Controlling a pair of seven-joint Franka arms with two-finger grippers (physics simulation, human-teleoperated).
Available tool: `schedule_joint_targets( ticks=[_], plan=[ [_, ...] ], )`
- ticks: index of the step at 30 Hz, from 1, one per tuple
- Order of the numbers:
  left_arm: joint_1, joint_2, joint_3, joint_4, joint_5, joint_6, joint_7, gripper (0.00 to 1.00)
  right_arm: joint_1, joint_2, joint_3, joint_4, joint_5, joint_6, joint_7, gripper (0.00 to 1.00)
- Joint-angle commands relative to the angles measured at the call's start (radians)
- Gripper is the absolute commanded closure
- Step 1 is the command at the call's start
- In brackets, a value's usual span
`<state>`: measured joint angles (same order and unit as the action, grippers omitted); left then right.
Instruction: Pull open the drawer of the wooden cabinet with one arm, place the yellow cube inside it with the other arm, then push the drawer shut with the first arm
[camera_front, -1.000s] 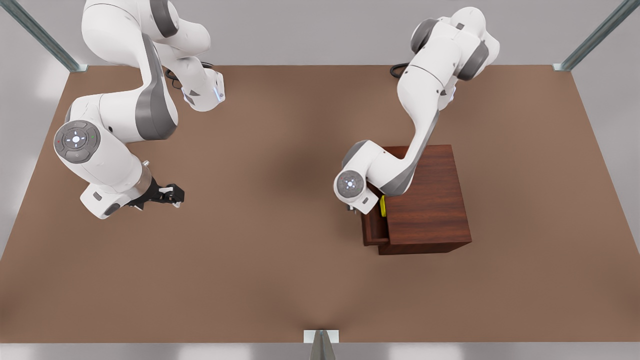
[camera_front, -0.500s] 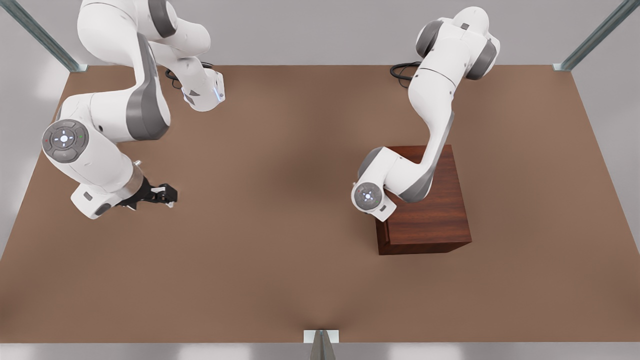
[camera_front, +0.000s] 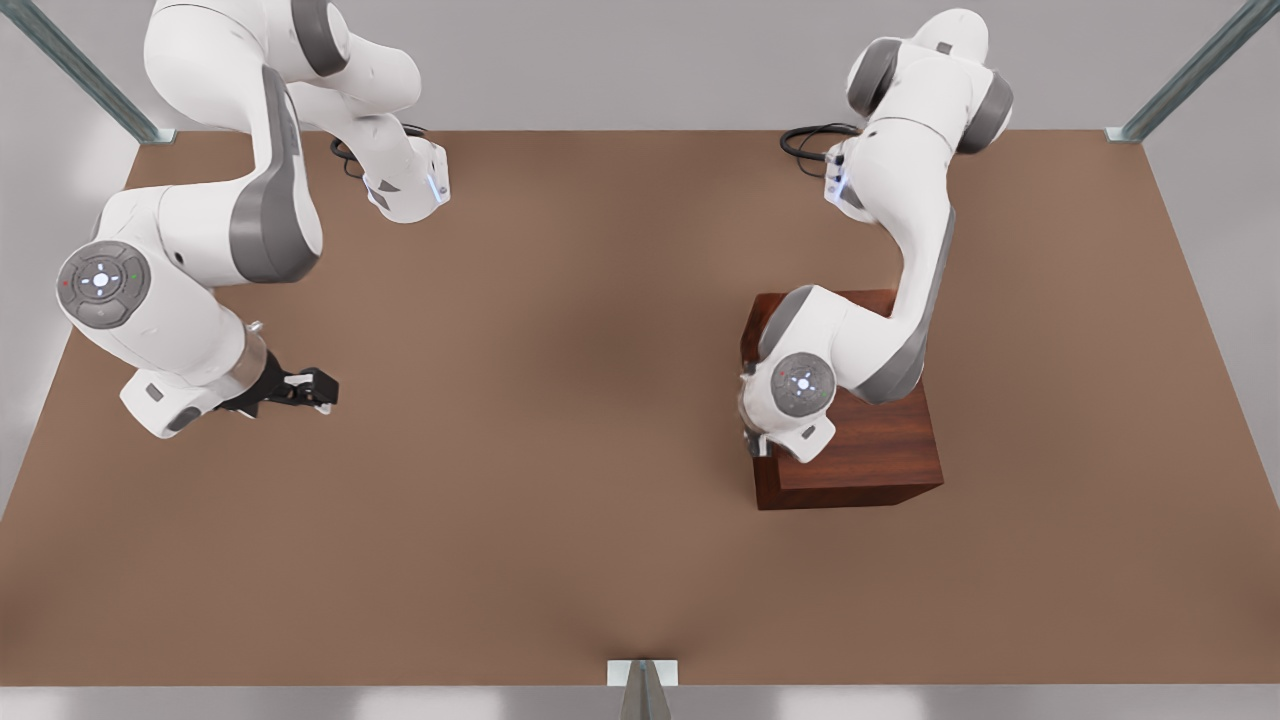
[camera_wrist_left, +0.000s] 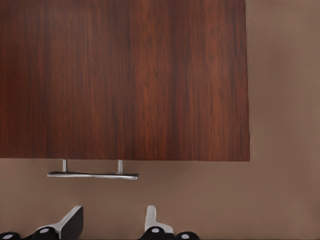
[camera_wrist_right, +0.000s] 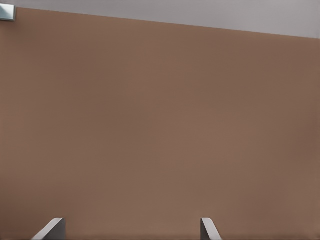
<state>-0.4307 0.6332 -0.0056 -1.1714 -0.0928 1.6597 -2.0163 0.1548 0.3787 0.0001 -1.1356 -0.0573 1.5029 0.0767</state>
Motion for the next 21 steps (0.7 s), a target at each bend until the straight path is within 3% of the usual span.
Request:
schedule_joint_targets(
  ticks=[1,4,6,9,21],
  plan=[
    [0.090,-0.043,0.004,0.006,-0.027,-0.005,0.822,0.00,-0.001,-0.001,0.000,0.000,0.001,-0.001,-0.017,0.00],
    [0.219,-0.170,0.021,0.006,-0.027,-0.133,1.556,0.00,-0.001,-0.001,0.000,0.000,0.000,-0.003,-0.017,0.00],
    [0.242,-0.283,0.021,0.006,0.057,-0.241,1.801,0.00,0.002,-0.001,0.001,0.000,0.000,-0.003,-0.009,0.00],
    [0.329,-0.421,0.016,-0.082,0.059,-0.236,1.992,0.00,0.000,-0.001,0.003,0.000,0.000,-0.003,-0.005,0.00],
    [0.317,-0.340,0.016,-0.040,0.067,-0.227,2.088,0.00,0.008,0.000,0.008,0.000,-0.003,-0.003,-0.012,0.00]
  ],
)
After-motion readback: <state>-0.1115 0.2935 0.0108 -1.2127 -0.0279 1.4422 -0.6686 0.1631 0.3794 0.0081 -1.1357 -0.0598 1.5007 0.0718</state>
